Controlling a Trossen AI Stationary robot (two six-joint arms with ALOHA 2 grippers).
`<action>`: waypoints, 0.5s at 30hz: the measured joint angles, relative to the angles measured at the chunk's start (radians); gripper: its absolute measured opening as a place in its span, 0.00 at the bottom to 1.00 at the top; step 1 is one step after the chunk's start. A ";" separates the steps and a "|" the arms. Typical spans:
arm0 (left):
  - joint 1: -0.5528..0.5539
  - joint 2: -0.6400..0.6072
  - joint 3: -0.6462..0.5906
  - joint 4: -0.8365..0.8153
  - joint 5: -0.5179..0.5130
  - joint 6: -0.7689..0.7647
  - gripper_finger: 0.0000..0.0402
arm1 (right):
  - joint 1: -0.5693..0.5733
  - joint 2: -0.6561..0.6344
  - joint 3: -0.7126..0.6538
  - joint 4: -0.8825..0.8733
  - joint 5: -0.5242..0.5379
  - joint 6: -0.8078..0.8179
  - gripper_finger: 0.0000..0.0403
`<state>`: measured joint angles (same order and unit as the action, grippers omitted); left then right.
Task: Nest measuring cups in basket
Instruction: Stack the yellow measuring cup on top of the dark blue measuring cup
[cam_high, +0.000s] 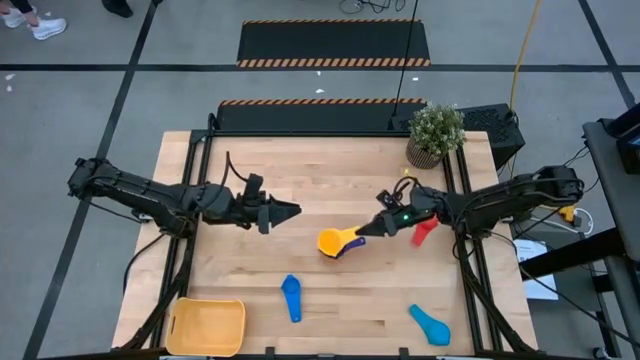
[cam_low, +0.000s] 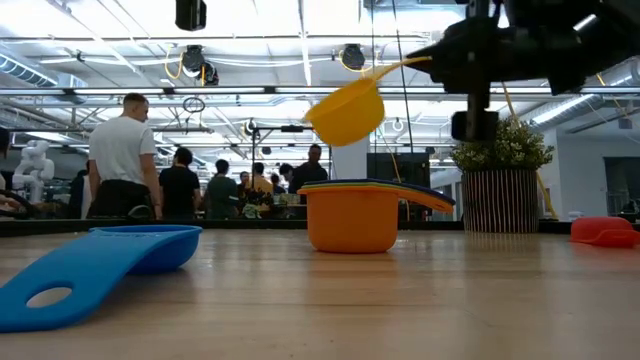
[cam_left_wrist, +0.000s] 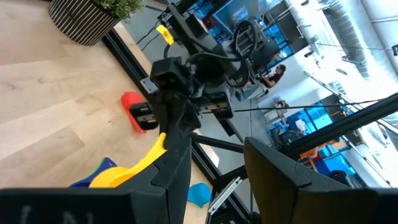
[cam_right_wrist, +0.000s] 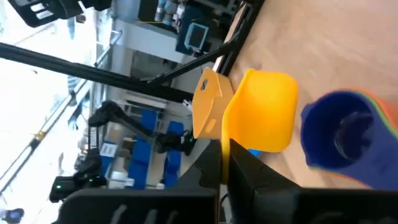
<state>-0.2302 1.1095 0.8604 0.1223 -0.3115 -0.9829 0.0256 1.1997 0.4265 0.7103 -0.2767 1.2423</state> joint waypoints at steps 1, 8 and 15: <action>0.001 0.000 0.000 0.000 0.000 0.001 0.37 | 0.001 0.004 -0.010 0.017 0.013 0.009 0.00; 0.026 0.000 0.000 0.004 0.000 -0.002 0.37 | 0.001 0.034 -0.026 0.047 0.047 0.012 0.00; 0.035 0.000 0.000 0.011 0.000 -0.007 0.37 | 0.001 0.088 -0.025 0.049 0.066 0.013 0.00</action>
<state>-0.1955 1.1095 0.8604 0.1333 -0.3115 -0.9901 0.0265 1.2873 0.4011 0.7589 -0.2104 1.2556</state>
